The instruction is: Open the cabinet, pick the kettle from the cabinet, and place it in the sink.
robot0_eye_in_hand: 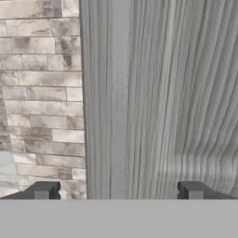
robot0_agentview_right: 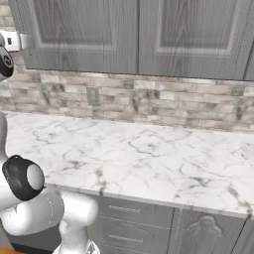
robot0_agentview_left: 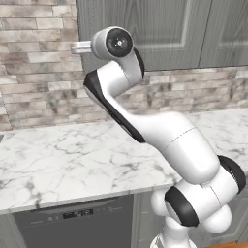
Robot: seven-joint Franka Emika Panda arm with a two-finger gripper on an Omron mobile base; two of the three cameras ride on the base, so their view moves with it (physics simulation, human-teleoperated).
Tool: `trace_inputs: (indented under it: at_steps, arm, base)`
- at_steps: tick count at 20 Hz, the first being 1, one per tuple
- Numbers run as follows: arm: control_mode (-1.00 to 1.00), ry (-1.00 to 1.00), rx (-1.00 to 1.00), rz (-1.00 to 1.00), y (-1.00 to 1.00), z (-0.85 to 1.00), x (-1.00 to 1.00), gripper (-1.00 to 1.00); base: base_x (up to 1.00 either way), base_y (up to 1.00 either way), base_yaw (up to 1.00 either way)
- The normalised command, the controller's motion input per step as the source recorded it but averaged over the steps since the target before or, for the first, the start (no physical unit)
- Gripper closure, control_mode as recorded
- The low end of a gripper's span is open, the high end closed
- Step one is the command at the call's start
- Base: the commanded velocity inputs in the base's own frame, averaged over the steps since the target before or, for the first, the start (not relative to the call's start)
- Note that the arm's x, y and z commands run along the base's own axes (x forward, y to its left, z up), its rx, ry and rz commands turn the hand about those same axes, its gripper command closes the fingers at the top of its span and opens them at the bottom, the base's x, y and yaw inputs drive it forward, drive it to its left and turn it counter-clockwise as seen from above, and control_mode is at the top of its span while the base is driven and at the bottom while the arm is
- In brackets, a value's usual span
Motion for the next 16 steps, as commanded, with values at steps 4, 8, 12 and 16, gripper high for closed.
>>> trace_inputs:
  at_steps: [4, 8, 12, 16]
  arm:
    - [-1.0, 0.0, 0.08, 0.0, 0.07, 0.06, 0.3, -1.0]
    - [-1.0, 0.02, 0.08, 0.0, 0.03, 0.0, 0.34, -1.0]
    - [-1.0, 0.02, 0.11, 0.0, 0.0, 0.0, 0.36, -1.0]
    - [-1.0, 0.08, 0.07, 0.0, 0.0, 0.0, 0.4, -1.0]
  base:
    - [0.0, 0.0, 0.0]
    - [0.0, 0.0, 0.0]
    - [0.0, 0.0, 0.0]
    - [0.0, 0.0, 0.0]
